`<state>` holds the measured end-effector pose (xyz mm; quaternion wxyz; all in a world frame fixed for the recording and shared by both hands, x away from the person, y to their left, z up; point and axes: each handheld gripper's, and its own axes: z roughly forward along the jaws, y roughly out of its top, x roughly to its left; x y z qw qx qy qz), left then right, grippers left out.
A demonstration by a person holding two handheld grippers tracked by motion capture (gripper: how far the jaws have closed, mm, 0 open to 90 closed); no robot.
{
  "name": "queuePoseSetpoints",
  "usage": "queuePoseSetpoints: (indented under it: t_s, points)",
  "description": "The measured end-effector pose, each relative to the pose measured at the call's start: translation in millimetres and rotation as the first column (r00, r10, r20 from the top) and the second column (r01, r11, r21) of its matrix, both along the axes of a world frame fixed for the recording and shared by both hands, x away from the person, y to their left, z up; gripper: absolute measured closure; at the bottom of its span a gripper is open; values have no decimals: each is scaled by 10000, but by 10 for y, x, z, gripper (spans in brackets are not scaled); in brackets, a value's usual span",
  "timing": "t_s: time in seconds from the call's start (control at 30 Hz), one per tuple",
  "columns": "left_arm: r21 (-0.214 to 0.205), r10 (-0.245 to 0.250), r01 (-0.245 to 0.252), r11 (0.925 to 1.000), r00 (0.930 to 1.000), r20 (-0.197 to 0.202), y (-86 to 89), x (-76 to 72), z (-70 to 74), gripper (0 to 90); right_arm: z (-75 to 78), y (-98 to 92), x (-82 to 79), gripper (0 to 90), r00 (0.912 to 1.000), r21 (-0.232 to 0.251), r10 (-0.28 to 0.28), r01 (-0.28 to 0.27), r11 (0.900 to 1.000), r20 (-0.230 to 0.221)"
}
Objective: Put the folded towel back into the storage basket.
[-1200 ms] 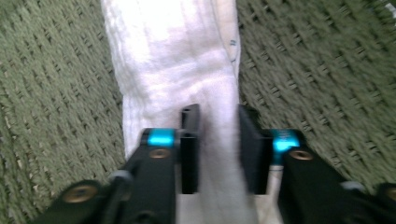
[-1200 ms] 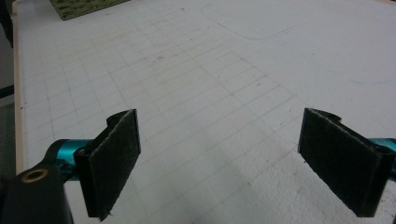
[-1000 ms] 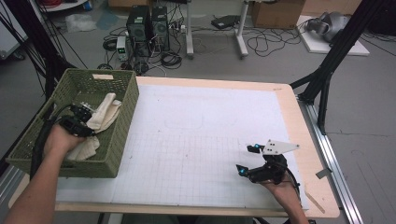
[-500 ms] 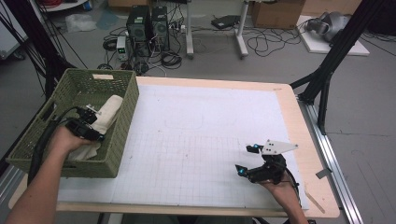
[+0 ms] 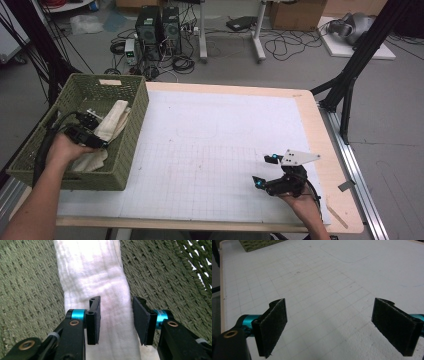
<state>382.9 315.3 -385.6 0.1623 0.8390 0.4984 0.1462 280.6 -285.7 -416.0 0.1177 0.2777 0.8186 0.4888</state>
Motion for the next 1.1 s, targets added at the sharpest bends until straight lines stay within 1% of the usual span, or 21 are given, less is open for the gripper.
queuePoseSetpoints:
  t_s: [0.07, 0.13, 0.23, 0.27, 0.37, 0.4, 0.47, 0.5, 0.57, 0.63, 0.7, 0.73, 0.77, 0.87, 0.9, 0.93, 0.97, 1.0, 1.03, 1.07, 1.1]
  points:
    - [65, -146, 145, 9999, 9999, 18, -13, -11, 9, 589, -1, -5, 4, 124, 10000, -19, -9, 9, 10000, -5]
    - [44, -274, 274, 9996, 9995, -129, -28, -24, 6, 578, -1, -6, 8, 124, 10000, 3, 2, -2, 10000, 13]
    - [435, -555, 571, 9974, 9977, -384, -62, -43, 9, 555, -3, -10, 13, 124, 10000, -5, -15, 15, 10000, 28]
    - [555, -701, 722, 9958, 9967, -398, -74, -53, 22, 546, -3, -11, 14, 124, 10000, -4, -22, 22, 10000, 26]
    - [795, -1137, 1142, 9903, 9935, -108, -88, -94, 113, 535, -2, -14, 10, 124, 10000, 6, -23, 23, 10000, 5]
    - [982, -1329, 1332, 9862, 9911, -94, -85, -114, 154, 532, -3, -16, 12, 124, 10000, -12, -39, 39, 10000, 10]
    - [1209, -1517, 1517, 9810, 9884, -90, -67, -145, 203, 532, -4, -14, 14, 124, 10000, -14, -32, 32, 10000, 21]
    - [1307, -1566, 1579, 9788, 9875, -206, -41, -163, 217, 534, -3, -14, 12, 124, 10000, -20, -37, 37, 10000, 10]
    - [1404, -1547, 1578, 9774, 9874, -330, 4, -189, 221, 529, -3, -13, 10, 124, 10000, -22, -35, 35, 10000, 25]
    - [1424, -1494, 1559, 9775, 9872, -553, 55, -219, 187, 518, -3, -12, 9, 124, 10000, -44, -20, 20, 10000, 42]
    - [1293, -1447, 1552, 9794, 9856, -870, 79, -228, 138, 509, -8, -11, 9, 124, 10000, -52, -16, 16, 10000, -14]
    - [1353, -1442, 1560, 9785, 9852, -932, 80, -232, 108, 516, -11, -8, 14, 124, 10000, -39, -35, 35, 10000, -16]
    - [1485, -1445, 1596, 9760, 9837, -1072, 76, -225, 98, 560, -13, -8, 18, 124, 10000, -52, -34, 33, 10000, -17]
    - [1264, -1932, 2093, 9696, 9727, -1288, 34, -217, 76, 811, -17, -7, 27, 124, 10000, -53, -47, 47, 10000, -1]
    - [1201, -1889, 2049, 9714, 9730, -1326, 17, -203, 69, 859, -15, -8, 25, 124, 10000, -36, -56, 56, 10000, -4]
    - [1150, -1814, 1944, 9742, 9767, -1148, -10, -187, 65, 868, -13, -11, 22, 124, 10000, -30, -46, 46, 10000, -18]
    - [1017, -1832, 1937, 9758, 9776, -1038, -29, -178, 63, 870, -10, -15, 19, 124, 10000, -3, -94, 94, 10000, -22]
    - [688, -1888, 1951, 9784, 9780, -886, -61, -160, 59, 870, -7, -19, 17, 124, 10000, 4, -77, 77, 10000, -26]
    - [505, -1894, 1940, 9797, 9783, -840, -84, -149, 53, 870, -4, -23, 14, 124, 10000, 7, -86, 85, 10000, 30]
    - [342, -1966, 2002, 9792, 9766, -870, -115, -133, 39, 870, -3, -25, 14, 124, 9999, -2, -93, 93, 10000, 85]
    - [377, -2035, 2074, 9775, 9750, -887, -156, -120, 12, 870, -1, -26, 9, 124, 9999, 18, -96, 96, 10000, 62]
